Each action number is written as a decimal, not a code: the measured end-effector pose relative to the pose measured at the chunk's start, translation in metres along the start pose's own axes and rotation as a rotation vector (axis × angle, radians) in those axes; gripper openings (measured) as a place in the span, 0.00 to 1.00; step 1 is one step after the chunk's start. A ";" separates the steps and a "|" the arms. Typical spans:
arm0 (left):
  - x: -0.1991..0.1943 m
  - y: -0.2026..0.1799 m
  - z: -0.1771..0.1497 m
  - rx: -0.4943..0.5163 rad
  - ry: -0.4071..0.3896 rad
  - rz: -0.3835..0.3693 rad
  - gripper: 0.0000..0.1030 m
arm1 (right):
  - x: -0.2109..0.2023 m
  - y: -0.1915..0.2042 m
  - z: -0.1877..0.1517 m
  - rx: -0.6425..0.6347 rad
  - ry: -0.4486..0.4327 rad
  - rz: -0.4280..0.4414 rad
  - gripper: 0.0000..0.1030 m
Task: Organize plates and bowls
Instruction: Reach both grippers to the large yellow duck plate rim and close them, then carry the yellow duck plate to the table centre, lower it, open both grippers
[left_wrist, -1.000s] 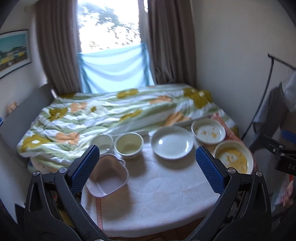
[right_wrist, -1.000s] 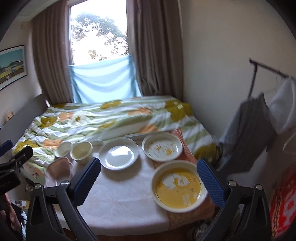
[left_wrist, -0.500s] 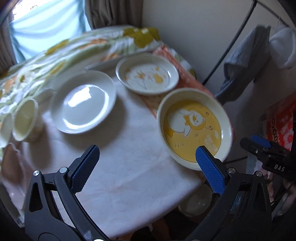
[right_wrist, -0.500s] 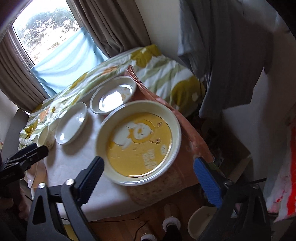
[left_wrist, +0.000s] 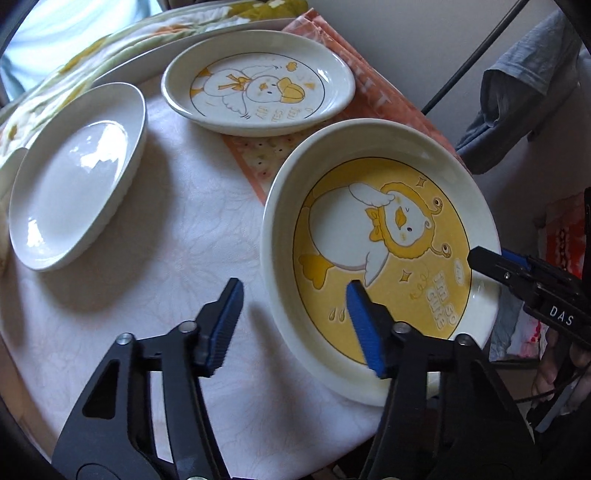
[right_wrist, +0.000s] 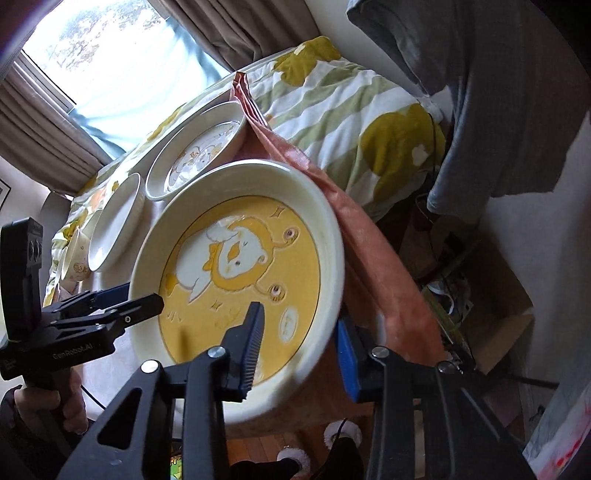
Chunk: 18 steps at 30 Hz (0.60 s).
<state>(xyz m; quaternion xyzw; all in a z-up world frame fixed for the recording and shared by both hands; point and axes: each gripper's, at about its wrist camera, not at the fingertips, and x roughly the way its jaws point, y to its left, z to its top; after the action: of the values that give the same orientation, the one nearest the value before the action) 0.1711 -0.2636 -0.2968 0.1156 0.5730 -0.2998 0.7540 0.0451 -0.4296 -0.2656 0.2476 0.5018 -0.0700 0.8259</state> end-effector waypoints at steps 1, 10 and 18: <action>0.001 0.000 0.002 0.003 0.003 0.002 0.43 | 0.001 -0.002 0.002 -0.002 -0.001 0.001 0.30; 0.006 0.008 0.011 0.004 0.020 0.020 0.20 | 0.006 -0.004 0.015 -0.052 -0.005 -0.025 0.22; 0.002 -0.004 0.008 0.061 0.003 0.085 0.17 | 0.010 0.007 0.013 -0.201 0.002 -0.132 0.15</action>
<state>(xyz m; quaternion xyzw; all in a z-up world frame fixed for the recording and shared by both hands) 0.1753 -0.2718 -0.2950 0.1635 0.5592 -0.2846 0.7613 0.0627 -0.4281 -0.2667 0.1299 0.5224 -0.0733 0.8396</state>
